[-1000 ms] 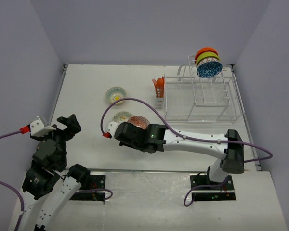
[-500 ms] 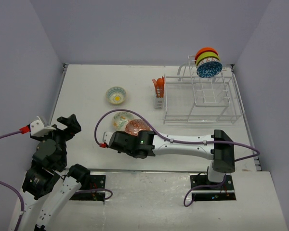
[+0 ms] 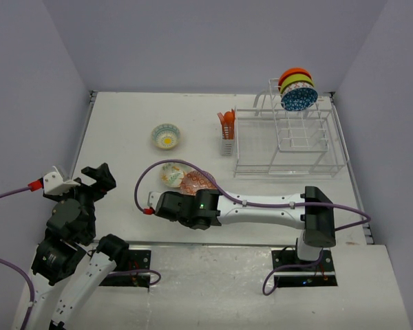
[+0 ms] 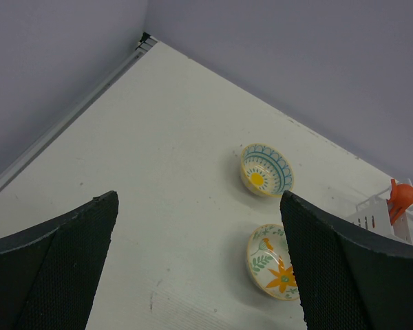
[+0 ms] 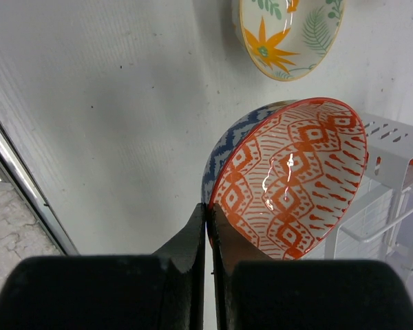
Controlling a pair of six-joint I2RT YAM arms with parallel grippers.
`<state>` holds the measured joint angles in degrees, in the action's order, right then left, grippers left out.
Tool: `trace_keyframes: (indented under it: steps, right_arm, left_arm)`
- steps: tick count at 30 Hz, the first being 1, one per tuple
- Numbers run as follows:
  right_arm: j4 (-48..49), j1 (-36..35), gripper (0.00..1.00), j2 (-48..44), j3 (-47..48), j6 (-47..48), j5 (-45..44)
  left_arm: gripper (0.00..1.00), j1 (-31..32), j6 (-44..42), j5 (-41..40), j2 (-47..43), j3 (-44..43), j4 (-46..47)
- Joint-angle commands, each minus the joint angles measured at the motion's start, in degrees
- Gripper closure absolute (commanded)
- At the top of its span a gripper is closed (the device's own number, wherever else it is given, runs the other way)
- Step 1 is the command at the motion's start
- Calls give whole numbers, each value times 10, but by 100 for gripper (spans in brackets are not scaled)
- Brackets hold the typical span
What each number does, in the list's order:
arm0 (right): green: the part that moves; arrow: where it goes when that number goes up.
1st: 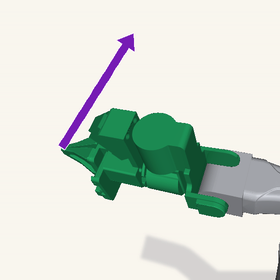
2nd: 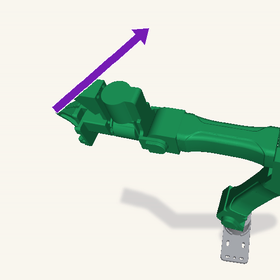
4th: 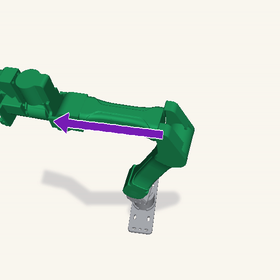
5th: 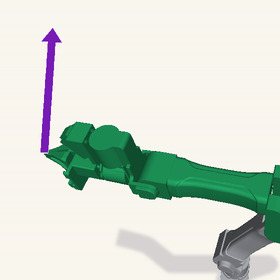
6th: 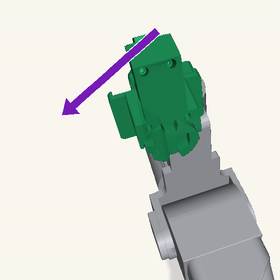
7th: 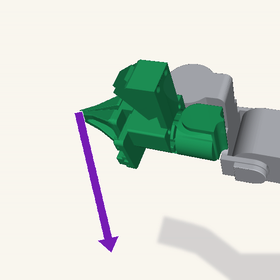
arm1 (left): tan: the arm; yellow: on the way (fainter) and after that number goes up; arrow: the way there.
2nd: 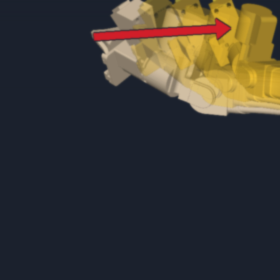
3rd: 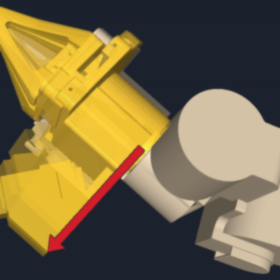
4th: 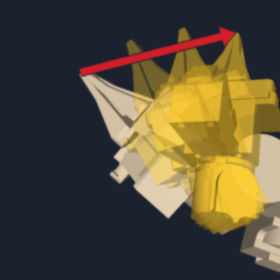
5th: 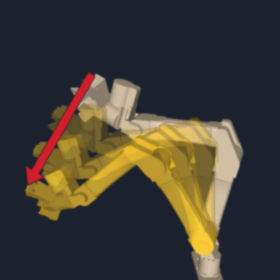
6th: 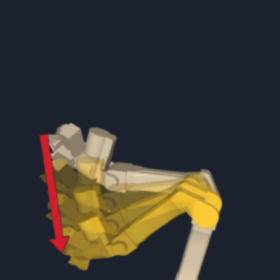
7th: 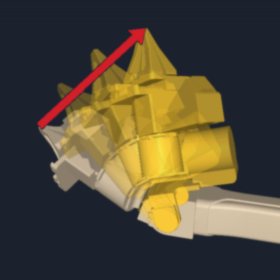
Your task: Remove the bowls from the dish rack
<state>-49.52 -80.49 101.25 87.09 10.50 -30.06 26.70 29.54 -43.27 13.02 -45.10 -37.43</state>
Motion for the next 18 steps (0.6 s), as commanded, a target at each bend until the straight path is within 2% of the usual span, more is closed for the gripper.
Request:
trace_keyframes:
  steps: [1,4,11,18]
  right_arm:
    - [10,-5,100,-20,12,14,-18]
    - [18,-6,100,-30,9,14,0]
    - [110,9,100,-99,-49,8,76]
    - [108,23,100,-115,-58,-2,62]
  left_arm:
    - [0,1,3,-5,5,-7,9]
    - [0,1,3,-5,4,-7,9]
    - [0,1,3,-7,3,-7,8]
    - [0,1,4,-7,4,-8,8]
